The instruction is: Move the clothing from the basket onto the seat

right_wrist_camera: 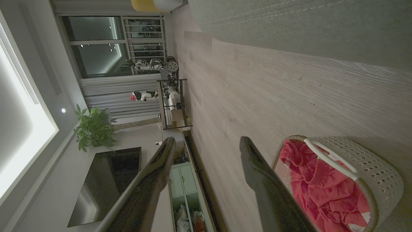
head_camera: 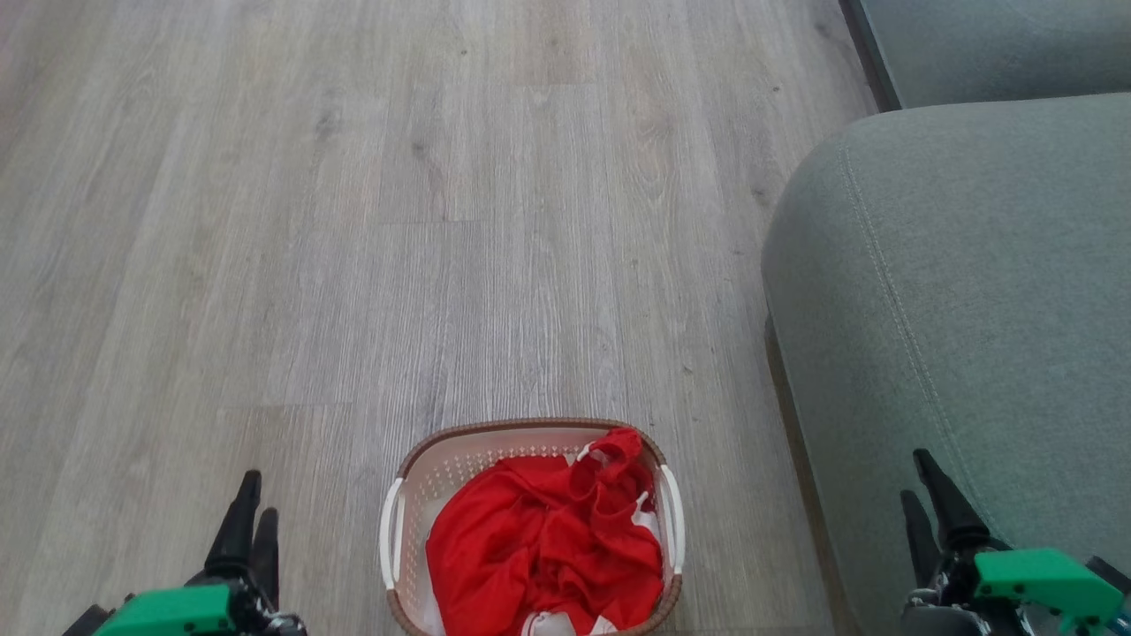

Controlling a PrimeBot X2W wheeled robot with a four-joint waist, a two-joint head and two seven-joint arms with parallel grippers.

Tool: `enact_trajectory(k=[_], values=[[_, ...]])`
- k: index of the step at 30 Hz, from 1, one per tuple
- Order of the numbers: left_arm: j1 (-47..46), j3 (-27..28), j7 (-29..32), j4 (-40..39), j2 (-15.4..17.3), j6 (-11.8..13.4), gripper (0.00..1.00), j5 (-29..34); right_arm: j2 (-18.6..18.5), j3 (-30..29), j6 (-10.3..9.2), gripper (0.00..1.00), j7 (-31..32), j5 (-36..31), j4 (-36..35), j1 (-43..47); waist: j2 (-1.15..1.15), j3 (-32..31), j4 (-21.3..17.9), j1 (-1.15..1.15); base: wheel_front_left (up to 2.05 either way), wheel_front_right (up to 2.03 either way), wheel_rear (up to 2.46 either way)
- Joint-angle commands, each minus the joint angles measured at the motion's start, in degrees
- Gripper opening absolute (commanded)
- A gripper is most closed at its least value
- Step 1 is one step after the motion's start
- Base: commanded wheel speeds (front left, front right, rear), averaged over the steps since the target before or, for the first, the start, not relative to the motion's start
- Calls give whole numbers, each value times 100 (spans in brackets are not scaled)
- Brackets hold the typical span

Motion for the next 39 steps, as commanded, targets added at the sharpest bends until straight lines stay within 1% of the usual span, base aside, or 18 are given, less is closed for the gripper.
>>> enact_trajectory(k=[1,9,16,26,35,39], values=[[-253,-27,-30,-225,40,-3,100,43,-30,37,0,100,-61,-18,-203,-224,0,-1,0,0,0,0,0],[-209,-74,-165,-358,47,17,100,208,-33,147,0,100,-197,-144,-243,-244,0,-12,-4,0,0,0,0],[-189,-115,-281,-542,53,95,100,546,-36,193,0,100,-315,-409,-311,-267,0,-20,-8,0,0,0,0],[-176,-231,-449,-858,62,257,100,1376,-39,289,0,100,-485,-1134,-530,-294,0,-27,-13,0,0,0,0],[-160,-357,-600,-1125,69,396,100,2238,-43,428,0,100,-638,-1962,-773,-311,0,-21,-12,0,0,0,0],[-141,-408,-667,-1212,73,477,100,2521,-45,500,0,100,-706,-2387,-851,-320,0,-20,-9,0,0,0,0]])
